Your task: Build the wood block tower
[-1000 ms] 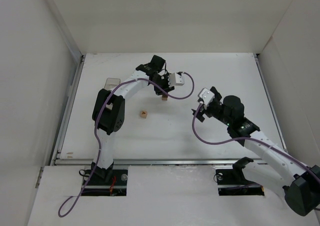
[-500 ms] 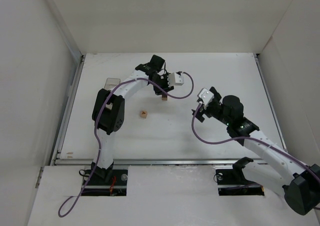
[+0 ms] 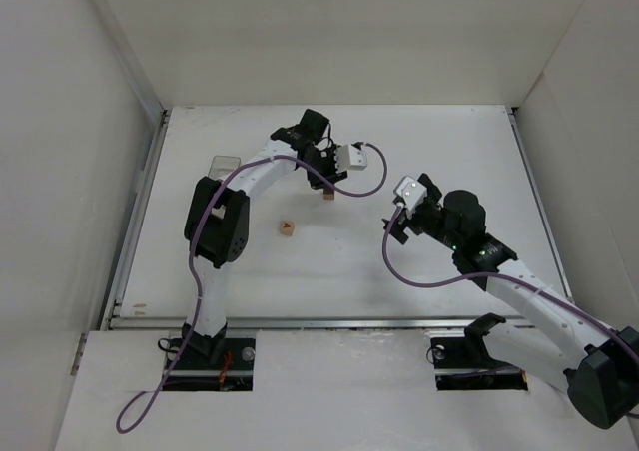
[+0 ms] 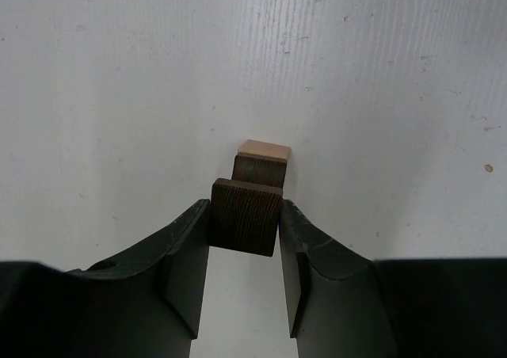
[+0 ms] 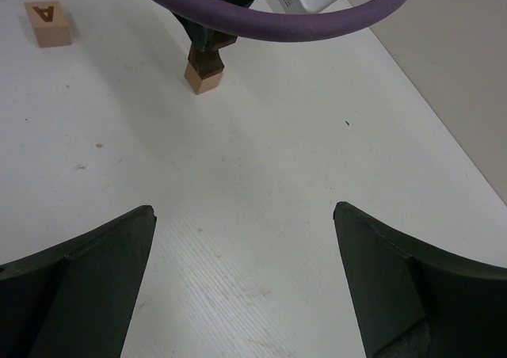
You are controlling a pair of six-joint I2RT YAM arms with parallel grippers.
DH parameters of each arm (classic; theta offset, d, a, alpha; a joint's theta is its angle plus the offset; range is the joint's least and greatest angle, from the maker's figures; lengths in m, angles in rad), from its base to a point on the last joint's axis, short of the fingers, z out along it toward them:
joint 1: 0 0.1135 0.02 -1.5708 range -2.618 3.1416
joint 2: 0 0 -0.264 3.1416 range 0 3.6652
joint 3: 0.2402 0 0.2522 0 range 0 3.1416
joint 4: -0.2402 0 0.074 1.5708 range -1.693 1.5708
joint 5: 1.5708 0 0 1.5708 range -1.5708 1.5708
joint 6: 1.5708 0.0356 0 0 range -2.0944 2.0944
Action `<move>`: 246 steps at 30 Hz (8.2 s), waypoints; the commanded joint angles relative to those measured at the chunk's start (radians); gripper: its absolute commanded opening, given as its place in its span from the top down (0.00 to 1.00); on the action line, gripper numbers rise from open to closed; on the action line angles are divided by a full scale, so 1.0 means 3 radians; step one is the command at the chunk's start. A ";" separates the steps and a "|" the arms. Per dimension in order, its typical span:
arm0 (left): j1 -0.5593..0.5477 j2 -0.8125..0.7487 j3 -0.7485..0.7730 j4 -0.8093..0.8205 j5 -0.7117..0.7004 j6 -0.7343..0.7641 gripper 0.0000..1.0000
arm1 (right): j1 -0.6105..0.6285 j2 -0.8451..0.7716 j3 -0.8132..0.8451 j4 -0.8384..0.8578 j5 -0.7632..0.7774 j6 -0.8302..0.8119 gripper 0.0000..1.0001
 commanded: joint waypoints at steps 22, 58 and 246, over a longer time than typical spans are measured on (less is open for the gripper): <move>0.0020 0.0003 0.0068 -0.0031 0.0069 -0.0023 0.69 | -0.0047 -0.0011 0.0075 0.0038 -0.0024 -0.0024 0.00; 0.0755 -0.1459 -0.1137 -0.0482 0.0657 -0.0456 0.00 | -0.0047 -0.0021 0.0188 0.0287 0.0462 0.0537 0.00; -0.0251 -0.3161 -0.2482 0.2377 -0.0563 -0.1080 0.00 | 0.0592 0.2243 0.3403 -0.1827 0.1463 0.3218 1.00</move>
